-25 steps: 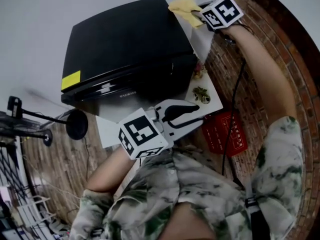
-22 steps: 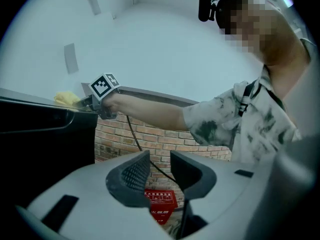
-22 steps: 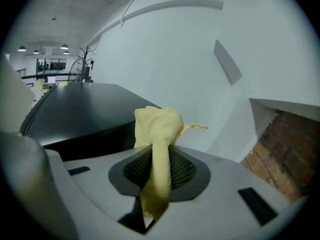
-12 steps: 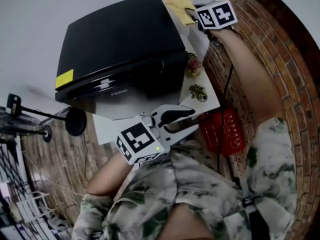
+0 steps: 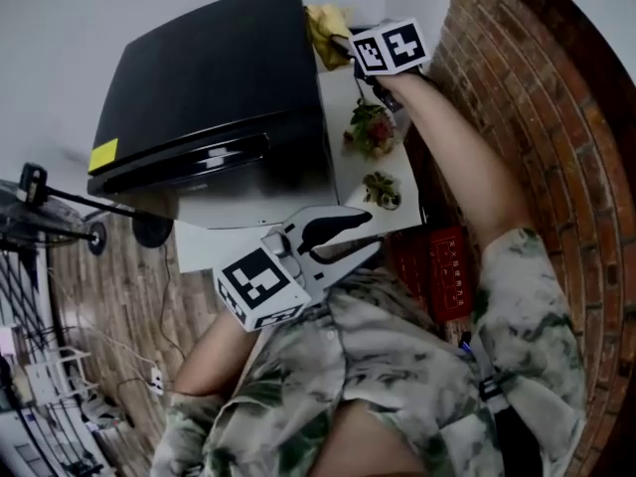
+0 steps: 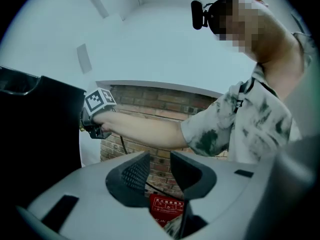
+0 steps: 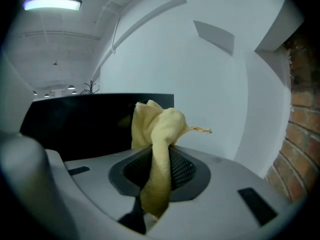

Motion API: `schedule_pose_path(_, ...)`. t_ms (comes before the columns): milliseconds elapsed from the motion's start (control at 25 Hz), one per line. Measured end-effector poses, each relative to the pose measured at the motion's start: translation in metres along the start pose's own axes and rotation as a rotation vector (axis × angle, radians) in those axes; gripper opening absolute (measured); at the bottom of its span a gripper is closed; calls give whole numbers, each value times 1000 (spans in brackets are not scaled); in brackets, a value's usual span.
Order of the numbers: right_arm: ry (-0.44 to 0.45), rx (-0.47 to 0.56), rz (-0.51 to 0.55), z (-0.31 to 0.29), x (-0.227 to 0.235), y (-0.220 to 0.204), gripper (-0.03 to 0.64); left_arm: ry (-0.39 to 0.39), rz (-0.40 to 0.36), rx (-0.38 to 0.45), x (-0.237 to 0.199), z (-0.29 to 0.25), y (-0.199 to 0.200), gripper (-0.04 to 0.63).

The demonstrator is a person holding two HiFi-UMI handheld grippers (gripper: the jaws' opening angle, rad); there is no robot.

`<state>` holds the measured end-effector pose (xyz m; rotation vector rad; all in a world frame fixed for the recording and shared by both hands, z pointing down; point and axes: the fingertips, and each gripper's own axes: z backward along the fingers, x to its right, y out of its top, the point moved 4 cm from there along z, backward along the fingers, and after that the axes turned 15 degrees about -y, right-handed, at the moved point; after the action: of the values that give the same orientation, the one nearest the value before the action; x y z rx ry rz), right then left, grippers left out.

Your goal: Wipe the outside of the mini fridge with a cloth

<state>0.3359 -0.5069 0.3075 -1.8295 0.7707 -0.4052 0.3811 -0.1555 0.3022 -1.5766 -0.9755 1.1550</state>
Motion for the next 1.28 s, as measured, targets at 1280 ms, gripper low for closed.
schedule_pose_path(1280,46,-205,-38,-53,-6,-181,94,171,110,18,-6,-3,-23,137)
